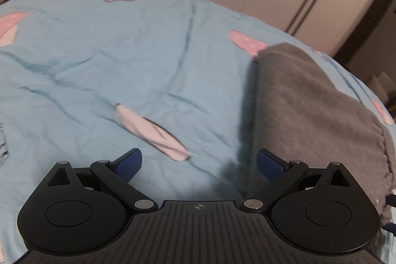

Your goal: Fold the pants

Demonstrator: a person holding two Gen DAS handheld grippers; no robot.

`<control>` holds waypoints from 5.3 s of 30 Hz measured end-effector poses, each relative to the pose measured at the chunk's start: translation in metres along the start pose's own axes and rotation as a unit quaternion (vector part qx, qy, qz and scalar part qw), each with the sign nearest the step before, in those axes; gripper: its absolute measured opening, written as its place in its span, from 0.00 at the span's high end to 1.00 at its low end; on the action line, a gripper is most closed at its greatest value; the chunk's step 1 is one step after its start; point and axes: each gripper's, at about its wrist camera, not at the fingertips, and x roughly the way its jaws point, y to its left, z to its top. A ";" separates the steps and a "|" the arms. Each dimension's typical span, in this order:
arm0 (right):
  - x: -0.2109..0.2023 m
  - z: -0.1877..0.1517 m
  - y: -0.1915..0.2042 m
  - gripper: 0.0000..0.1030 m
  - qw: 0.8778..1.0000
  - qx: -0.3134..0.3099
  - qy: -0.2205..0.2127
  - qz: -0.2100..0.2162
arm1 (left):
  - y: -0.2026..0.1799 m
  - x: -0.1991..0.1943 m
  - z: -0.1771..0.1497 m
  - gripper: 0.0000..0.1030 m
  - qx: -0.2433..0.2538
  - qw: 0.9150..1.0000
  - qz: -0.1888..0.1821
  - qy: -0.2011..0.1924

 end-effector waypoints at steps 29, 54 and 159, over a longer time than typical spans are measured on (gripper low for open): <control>0.014 0.013 -0.015 0.04 0.999 0.030 0.034 0.029 | -0.025 0.015 0.004 0.01 0.032 0.992 -0.114 0.053; 0.103 0.109 -0.036 0.04 0.946 0.040 0.114 0.301 | -0.051 0.122 0.058 0.00 0.059 0.914 -0.343 0.209; -0.013 -0.064 0.135 0.04 0.956 -0.273 -0.039 -0.104 | -0.066 -0.069 -0.060 0.02 0.117 0.987 0.110 0.013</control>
